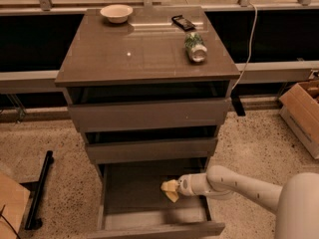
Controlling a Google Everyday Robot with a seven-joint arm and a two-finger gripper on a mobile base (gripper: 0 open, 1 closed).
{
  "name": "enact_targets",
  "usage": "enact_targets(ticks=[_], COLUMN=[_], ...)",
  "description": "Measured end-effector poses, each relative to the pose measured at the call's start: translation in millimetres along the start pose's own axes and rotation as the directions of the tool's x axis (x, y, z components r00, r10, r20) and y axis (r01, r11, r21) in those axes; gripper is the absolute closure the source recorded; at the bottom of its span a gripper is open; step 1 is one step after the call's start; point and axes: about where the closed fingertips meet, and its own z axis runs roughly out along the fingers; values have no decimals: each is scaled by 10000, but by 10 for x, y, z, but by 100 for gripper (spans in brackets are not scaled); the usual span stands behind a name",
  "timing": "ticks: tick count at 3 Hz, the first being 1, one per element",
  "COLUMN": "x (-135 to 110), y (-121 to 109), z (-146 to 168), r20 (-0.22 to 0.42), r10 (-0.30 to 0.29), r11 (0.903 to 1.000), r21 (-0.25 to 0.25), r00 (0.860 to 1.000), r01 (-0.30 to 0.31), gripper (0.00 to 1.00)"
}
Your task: Place sponge into bottom drawer
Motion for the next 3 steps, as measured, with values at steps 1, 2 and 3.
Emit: enact_targets(ticks=[1, 2, 3], x=[185, 237, 254], y=[-402, -781, -1100], z=[171, 331, 447], r20=[-8, 96, 148], r10=[717, 1131, 1416], r11=[9974, 9936, 9899], r21=[-68, -60, 74], r00=[9974, 9935, 9898], r01=[-717, -1131, -1418], gripper=[100, 83, 59])
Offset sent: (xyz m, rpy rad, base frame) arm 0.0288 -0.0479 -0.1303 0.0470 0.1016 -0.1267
